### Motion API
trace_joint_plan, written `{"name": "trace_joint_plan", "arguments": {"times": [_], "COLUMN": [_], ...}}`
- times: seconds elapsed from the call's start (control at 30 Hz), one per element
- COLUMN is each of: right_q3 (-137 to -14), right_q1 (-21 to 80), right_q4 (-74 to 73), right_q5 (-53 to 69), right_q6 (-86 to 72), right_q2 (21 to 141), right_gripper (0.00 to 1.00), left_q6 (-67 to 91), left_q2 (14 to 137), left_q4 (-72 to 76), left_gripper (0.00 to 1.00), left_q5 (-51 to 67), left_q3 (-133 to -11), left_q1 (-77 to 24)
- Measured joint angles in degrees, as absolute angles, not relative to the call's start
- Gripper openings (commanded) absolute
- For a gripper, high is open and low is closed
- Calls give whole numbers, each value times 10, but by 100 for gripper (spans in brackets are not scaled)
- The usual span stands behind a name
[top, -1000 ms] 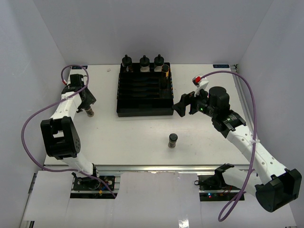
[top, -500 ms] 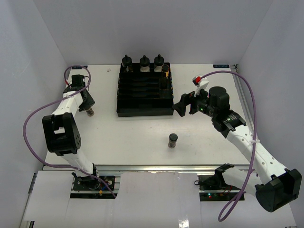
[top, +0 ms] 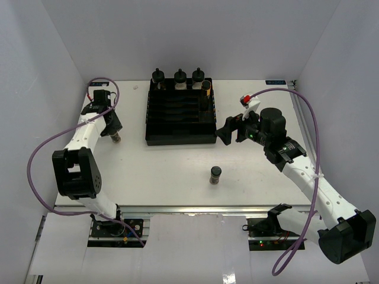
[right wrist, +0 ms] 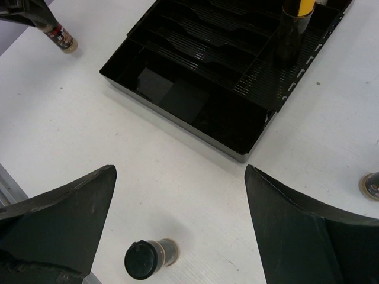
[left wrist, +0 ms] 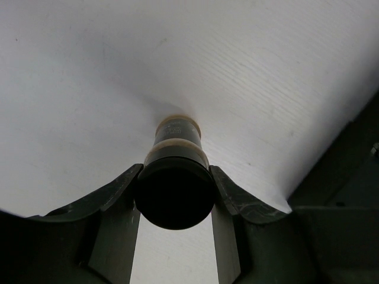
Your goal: Organize the condiment bottles
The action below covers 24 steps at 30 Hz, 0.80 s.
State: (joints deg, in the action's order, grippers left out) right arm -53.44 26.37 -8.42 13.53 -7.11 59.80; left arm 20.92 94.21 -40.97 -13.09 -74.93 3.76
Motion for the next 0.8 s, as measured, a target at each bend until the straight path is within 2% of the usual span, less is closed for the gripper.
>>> {"name": "trace_joint_plan", "arguments": {"times": [0.3, 0.47, 0.8], "right_q3": [-535, -535, -535], "right_q1": [264, 264, 264], "right_q4": [-98, -104, -106], "right_q5": [129, 125, 121], "right_q6": [-70, -69, -70], "right_q2": [614, 614, 614], "right_gripper": [95, 95, 95], "left_q6": [180, 183, 186], "left_q2": [884, 891, 965], "left_q4": [-467, -480, -476], "left_gripper": [0, 0, 0], "left_q5": [-108, -100, -119], "left_q3": [-875, -896, -888], "left_q1": [-125, -199, -248]}}
